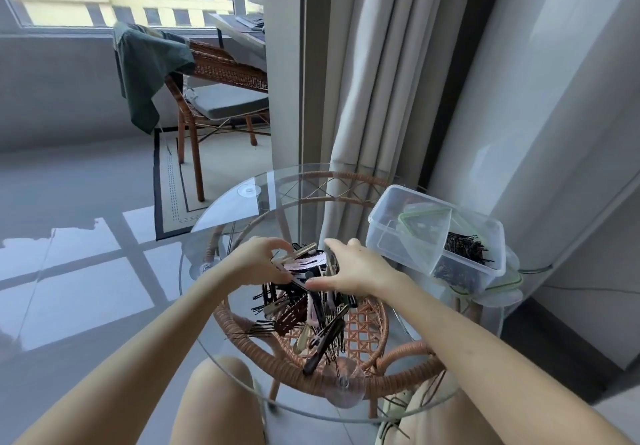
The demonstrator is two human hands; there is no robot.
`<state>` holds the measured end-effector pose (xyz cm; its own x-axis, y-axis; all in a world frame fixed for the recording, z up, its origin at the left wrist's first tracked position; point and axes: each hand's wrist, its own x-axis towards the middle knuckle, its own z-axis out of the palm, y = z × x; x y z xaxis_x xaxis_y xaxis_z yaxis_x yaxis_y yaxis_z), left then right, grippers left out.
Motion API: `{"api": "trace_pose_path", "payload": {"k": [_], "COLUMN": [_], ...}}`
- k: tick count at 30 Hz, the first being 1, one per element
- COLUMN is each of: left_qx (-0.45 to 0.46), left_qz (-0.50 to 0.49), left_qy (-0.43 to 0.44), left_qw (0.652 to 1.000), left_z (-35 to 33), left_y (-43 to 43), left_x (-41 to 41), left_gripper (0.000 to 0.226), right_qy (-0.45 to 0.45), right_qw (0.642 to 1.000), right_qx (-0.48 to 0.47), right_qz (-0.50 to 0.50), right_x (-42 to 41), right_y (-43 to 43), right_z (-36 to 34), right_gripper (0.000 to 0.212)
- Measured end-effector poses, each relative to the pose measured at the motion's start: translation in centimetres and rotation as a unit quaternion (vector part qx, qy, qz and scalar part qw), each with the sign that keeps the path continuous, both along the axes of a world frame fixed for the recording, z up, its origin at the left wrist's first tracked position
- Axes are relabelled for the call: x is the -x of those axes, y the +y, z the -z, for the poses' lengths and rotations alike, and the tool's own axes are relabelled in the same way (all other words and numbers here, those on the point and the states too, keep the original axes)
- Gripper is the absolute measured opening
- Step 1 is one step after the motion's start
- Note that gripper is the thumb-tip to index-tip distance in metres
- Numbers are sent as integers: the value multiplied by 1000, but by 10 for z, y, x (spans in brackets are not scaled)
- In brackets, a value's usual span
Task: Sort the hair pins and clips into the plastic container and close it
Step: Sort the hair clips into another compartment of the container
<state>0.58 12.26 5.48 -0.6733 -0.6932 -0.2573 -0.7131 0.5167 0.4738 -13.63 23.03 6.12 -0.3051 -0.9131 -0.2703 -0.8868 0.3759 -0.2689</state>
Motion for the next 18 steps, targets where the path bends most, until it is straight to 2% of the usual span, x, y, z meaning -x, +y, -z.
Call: {"api": "trace_pose_path", "payload": {"k": [6, 11, 14, 18], "left_qx": [10, 32, 37, 46], "left_qz": [-16, -29, -47, -63], "left_qy": [29, 58, 87, 117], "left_qw": [999, 997, 994, 990], "left_z": [2, 4, 4, -4], "left_y": [-5, -5, -5, -4], "left_x": [0, 0, -3, -4], "left_gripper": [41, 35, 29, 24], "right_qy": [-73, -31, -51, -72], "right_qw": [995, 991, 983, 971], "right_qx": [58, 121, 166, 215], "right_qz": [17, 41, 65, 78], "right_x": [-8, -10, -3, 4], "right_y": [-24, -28, -27, -22], "right_z": [1, 2, 1, -8], "right_gripper": [48, 23, 5, 9]}}
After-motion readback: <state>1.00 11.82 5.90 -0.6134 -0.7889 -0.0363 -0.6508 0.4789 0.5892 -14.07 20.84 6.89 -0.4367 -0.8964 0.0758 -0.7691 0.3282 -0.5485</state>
